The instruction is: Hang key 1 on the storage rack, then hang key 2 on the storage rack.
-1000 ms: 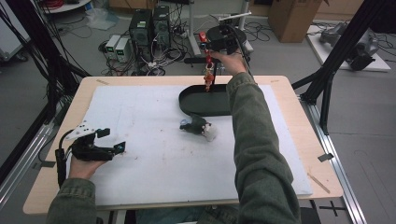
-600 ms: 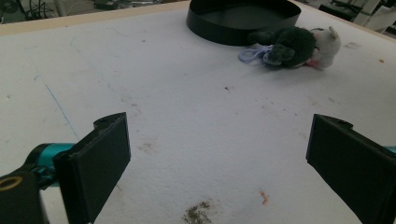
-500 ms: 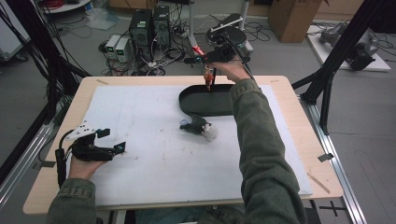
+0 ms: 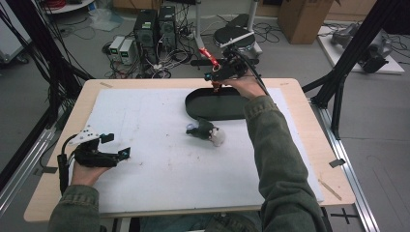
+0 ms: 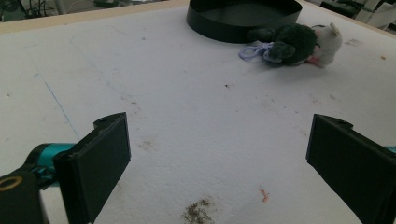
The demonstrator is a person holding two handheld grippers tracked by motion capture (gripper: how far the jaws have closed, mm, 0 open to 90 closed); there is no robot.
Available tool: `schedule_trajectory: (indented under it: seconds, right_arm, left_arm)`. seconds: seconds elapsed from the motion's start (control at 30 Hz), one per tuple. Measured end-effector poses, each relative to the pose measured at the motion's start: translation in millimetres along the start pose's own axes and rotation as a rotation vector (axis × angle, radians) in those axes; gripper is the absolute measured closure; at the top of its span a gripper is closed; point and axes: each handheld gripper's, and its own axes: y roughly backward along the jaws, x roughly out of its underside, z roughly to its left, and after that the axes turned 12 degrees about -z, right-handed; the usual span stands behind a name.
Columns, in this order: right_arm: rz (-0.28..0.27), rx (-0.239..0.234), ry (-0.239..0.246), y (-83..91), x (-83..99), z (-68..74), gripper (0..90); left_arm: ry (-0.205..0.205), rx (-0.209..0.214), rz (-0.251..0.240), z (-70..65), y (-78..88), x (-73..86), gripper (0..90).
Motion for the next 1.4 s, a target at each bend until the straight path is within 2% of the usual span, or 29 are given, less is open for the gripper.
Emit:
schedule_trajectory:
  seconds: [0.1,0.17,0.23,0.3,0.4,0.47,0.57,0.73,0.8,0.97,1.1,1.27,1.4]
  right_arm:
    - [0.003,0.002,0.000,4.6,13.4,-0.8,0.5]
    - [-0.009,0.006,-0.026,7.7,24.9,-2.1,0.5]
    - [-0.012,0.009,-0.032,9.2,32.1,-2.4,0.5]
    - [0.013,0.002,-0.047,9.3,39.8,-3.1,0.5]
    - [0.013,-0.004,-0.048,11.7,49.3,-1.1,0.5]
    - [0.035,-0.001,-0.030,12.7,52.0,1.2,0.5]
    - [0.017,-0.004,-0.029,18.3,55.5,5.3,0.5]
    - [0.018,-0.017,-0.023,23.3,61.6,8.6,0.5]
    - [0.046,-0.015,-0.002,24.8,62.0,14.1,0.5]
    - [0.056,-0.036,0.026,26.6,60.4,24.8,0.5]
    - [0.098,-0.051,0.056,25.0,61.6,35.2,0.5]
    - [0.122,-0.070,0.079,21.7,63.2,46.5,0.5]
    - [0.139,-0.093,0.057,16.3,71.7,50.4,0.5]
  left_arm:
    - [-0.003,0.002,0.001,-0.4,0.2,-0.2,6.9]
    - [-0.006,0.000,0.007,-0.7,0.5,-0.3,6.9]
    - [-0.006,-0.001,0.006,-0.9,0.5,-0.2,6.9]
    - [-0.005,-0.001,0.006,-1.0,0.6,-0.3,6.9]
    - [-0.004,-0.002,0.009,-1.2,0.6,-0.2,6.9]
    - [-0.005,-0.004,0.009,-1.6,0.8,-0.3,6.9]
    - [-0.009,-0.002,0.010,-1.3,1.4,-0.6,6.9]
    - [-0.006,-0.003,0.009,-1.0,1.2,-0.2,6.9]
    - [-0.007,-0.003,0.009,-1.4,1.1,-0.3,6.9]
    - [-0.007,-0.004,0.010,-1.1,1.7,-0.5,6.9]
    - [-0.006,-0.005,0.011,-1.2,1.8,-0.5,6.9]
    - [-0.008,-0.006,0.010,-0.9,2.0,-0.5,6.9]
    - [-0.008,-0.005,0.009,-1.1,1.9,-0.5,6.9]
